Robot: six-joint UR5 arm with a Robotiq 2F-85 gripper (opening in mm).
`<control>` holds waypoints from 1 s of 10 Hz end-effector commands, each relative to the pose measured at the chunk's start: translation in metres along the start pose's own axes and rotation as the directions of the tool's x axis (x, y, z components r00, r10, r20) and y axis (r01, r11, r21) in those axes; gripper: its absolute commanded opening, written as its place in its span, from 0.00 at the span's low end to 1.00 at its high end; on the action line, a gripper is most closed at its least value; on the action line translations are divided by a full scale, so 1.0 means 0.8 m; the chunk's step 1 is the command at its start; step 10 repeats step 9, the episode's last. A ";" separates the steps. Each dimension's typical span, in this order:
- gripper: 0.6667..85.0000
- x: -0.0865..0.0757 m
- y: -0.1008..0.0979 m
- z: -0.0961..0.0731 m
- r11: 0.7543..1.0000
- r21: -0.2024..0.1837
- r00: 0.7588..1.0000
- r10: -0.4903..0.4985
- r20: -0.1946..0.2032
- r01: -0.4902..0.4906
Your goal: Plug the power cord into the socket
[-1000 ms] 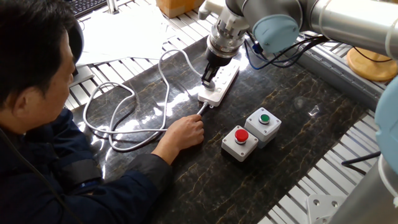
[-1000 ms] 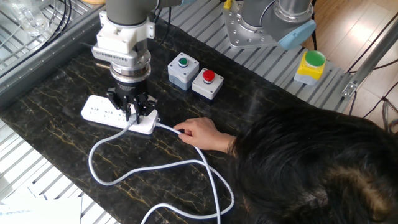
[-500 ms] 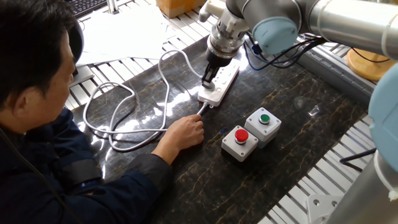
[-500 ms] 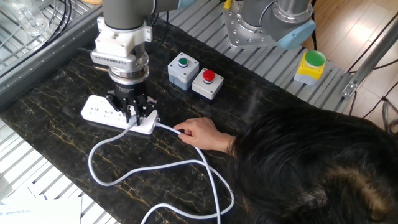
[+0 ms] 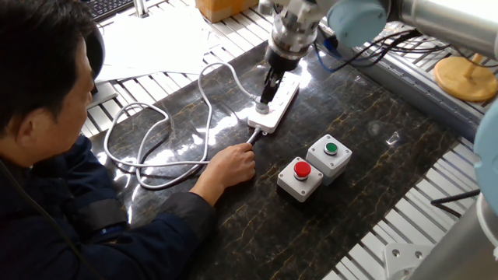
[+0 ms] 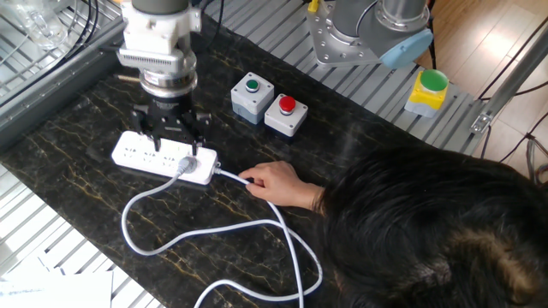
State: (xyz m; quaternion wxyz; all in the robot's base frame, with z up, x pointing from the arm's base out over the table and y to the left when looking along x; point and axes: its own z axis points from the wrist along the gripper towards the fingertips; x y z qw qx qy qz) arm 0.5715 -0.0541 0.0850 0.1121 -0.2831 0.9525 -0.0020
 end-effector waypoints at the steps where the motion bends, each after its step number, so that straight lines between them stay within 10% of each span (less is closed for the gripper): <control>1: 0.17 -0.015 0.015 -0.040 0.994 -0.005 0.993 0.111 -0.026 -0.111; 2: 0.01 -0.036 0.034 -0.053 0.979 -0.036 0.980 0.200 -0.008 -0.201; 6: 0.01 -0.110 0.072 -0.082 0.927 -0.050 0.926 0.374 0.038 -0.373; 10: 0.01 -0.132 0.075 -0.081 0.927 -0.035 0.925 0.375 0.055 -0.374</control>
